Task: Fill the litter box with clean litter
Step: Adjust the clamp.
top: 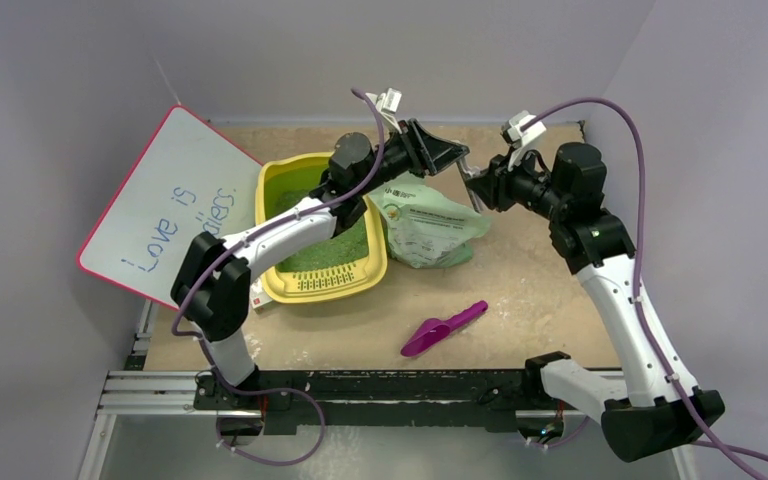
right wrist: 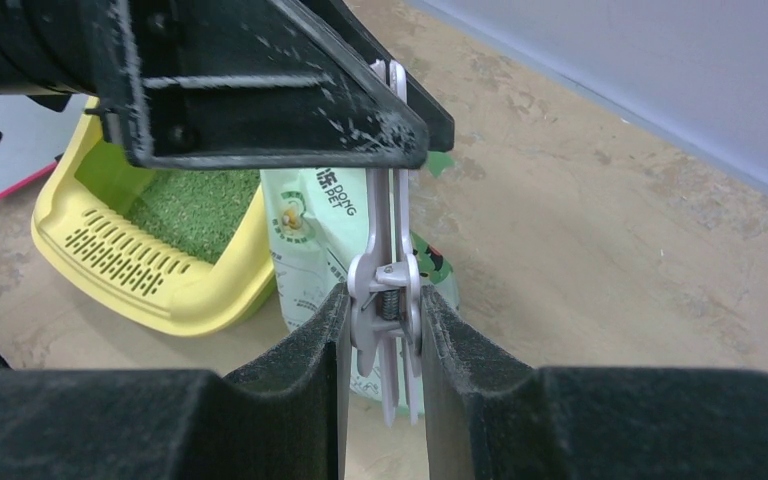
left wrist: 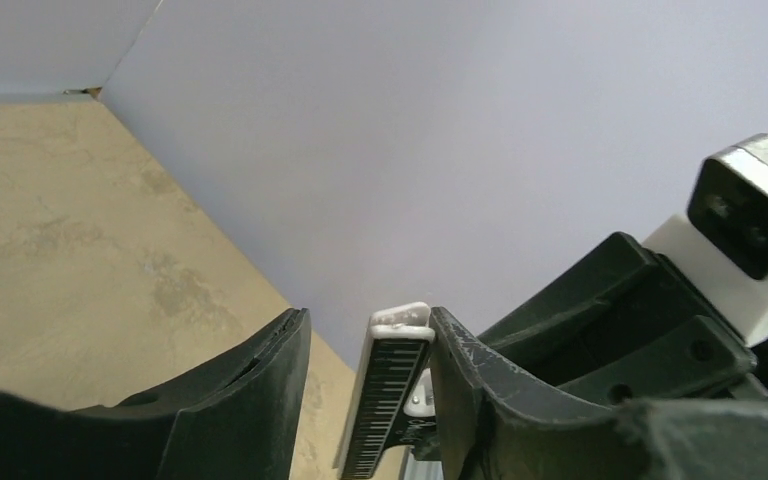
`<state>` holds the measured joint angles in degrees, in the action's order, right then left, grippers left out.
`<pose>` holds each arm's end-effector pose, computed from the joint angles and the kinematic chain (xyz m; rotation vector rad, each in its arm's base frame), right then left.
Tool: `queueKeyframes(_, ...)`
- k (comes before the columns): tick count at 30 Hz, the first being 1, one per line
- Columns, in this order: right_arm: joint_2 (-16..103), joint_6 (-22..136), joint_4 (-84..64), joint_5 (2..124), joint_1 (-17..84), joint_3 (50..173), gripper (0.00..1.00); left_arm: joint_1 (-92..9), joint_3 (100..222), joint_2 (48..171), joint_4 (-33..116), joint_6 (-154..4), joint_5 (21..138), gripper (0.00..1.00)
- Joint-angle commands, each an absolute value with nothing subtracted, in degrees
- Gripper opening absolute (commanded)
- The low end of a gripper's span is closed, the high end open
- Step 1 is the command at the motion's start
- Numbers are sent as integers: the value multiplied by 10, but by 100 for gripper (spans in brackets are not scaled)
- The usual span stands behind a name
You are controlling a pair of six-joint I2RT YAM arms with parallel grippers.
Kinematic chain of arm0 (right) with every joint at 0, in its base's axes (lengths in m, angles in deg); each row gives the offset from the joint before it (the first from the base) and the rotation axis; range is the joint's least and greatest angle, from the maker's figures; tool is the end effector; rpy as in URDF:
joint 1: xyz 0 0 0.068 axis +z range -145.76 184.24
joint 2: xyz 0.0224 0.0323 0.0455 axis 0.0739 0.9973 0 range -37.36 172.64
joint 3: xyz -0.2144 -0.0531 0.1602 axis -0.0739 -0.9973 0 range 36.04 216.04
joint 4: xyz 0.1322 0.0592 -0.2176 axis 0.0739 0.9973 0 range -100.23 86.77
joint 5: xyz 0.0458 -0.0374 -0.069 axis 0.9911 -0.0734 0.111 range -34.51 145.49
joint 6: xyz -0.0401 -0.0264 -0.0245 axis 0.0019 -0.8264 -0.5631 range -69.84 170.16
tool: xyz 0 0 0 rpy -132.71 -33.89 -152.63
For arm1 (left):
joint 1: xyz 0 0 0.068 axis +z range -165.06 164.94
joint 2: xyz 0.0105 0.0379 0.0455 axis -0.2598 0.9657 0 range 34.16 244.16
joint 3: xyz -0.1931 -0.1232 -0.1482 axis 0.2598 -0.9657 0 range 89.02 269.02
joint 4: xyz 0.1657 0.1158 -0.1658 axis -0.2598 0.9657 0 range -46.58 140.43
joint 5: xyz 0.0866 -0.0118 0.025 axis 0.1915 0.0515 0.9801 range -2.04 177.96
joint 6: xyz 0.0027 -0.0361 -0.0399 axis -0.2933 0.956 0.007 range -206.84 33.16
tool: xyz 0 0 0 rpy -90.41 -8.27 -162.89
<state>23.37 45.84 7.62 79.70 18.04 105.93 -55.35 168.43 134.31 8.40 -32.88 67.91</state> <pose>0.2182 0.0686 0.4259 -0.5784 1.6337 0.4853 0.3132 -0.2816 0.3693 0.1596 1.5237 -1.5880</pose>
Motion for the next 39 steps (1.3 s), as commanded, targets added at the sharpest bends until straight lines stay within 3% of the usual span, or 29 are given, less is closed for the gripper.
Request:
queueKeyframes(1,221,471,37,812,180,1056,5,-557,1723,1359,88,-332,696,38)
queueKeyframes(4,226,473,46,798,181,1060,15,-563,1735,1363,105,-336,690,21)
queueKeyframes(6,235,473,70,804,180,1081,30,-565,1728,1356,111,-335,704,13)
queueKeyframes(8,249,474,111,795,180,1109,44,-565,1719,1346,119,-333,729,10)
queueKeyframes(12,262,463,153,775,185,1132,56,-566,1736,1340,168,-355,748,5)
queueKeyframes(23,290,449,194,735,215,1151,60,-566,1742,1336,188,-359,755,3)
queueKeyframes(29,290,464,178,724,216,1145,51,-566,1740,1337,182,-354,746,3)
queueKeyframes(39,279,493,181,692,216,1135,61,-566,1733,1335,168,-349,737,2)
